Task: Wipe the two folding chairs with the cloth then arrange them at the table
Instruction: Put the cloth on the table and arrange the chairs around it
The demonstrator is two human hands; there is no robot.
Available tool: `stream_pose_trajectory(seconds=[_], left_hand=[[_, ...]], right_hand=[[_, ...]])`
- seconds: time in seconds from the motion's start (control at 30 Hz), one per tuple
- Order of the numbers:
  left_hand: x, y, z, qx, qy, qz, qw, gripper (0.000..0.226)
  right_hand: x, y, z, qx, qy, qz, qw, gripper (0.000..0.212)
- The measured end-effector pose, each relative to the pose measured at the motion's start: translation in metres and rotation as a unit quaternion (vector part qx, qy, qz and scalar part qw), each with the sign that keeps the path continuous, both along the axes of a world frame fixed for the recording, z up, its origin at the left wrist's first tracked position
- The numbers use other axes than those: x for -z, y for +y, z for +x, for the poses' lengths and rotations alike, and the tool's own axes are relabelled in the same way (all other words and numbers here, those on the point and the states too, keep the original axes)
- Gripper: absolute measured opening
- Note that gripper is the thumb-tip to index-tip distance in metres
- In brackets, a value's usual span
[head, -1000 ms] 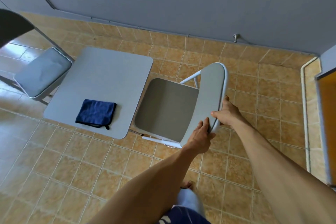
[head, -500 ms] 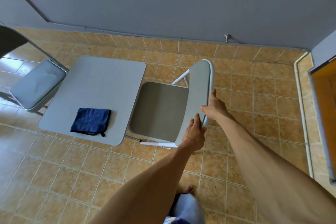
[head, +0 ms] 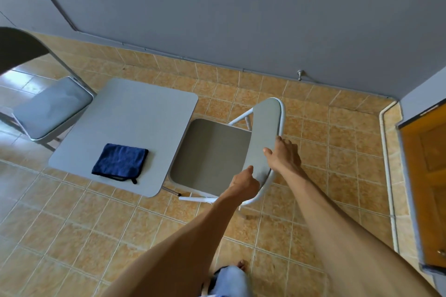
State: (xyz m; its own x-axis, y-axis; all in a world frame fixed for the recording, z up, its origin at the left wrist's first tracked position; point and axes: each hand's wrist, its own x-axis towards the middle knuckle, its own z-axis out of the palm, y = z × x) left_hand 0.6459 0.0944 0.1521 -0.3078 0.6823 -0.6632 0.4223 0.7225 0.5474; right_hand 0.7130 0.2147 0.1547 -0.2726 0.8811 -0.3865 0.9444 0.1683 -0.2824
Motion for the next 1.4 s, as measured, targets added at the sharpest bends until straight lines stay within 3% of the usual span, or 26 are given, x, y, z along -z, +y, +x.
stream_pose_trajectory(seconds=[0.1,0.3,0.37,0.53,0.9,1.4], left_hand=[[-0.017,-0.017,-0.033,-0.026,-0.001,0.019,0.999,0.056],[-0.044,-0.080,-0.141,-0.046,0.038,0.057,0.997,0.044],[-0.050,-0.113,-0.192,-0.065,0.064,0.066,0.994,0.038],[-0.069,-0.197,-0.310,-0.129,0.120,0.072,0.982,0.049],[-0.120,-0.393,-0.506,-0.276,0.196,0.082,0.937,0.044],[-0.125,-0.496,-0.755,-0.350,0.166,0.092,0.917,0.044]], right_hand=[[-0.021,-0.013,-0.027,-0.051,-0.019,0.026,0.998,0.042],[-0.050,-0.073,-0.119,-0.158,0.036,0.006,0.987,0.050],[-0.057,-0.107,-0.163,-0.178,0.048,-0.002,0.983,0.051],[-0.059,-0.193,-0.282,-0.241,0.094,-0.010,0.966,0.041],[-0.082,-0.353,-0.521,-0.401,0.093,-0.061,0.909,0.053],[-0.076,-0.415,-0.810,-0.476,0.097,-0.052,0.873,0.041]])
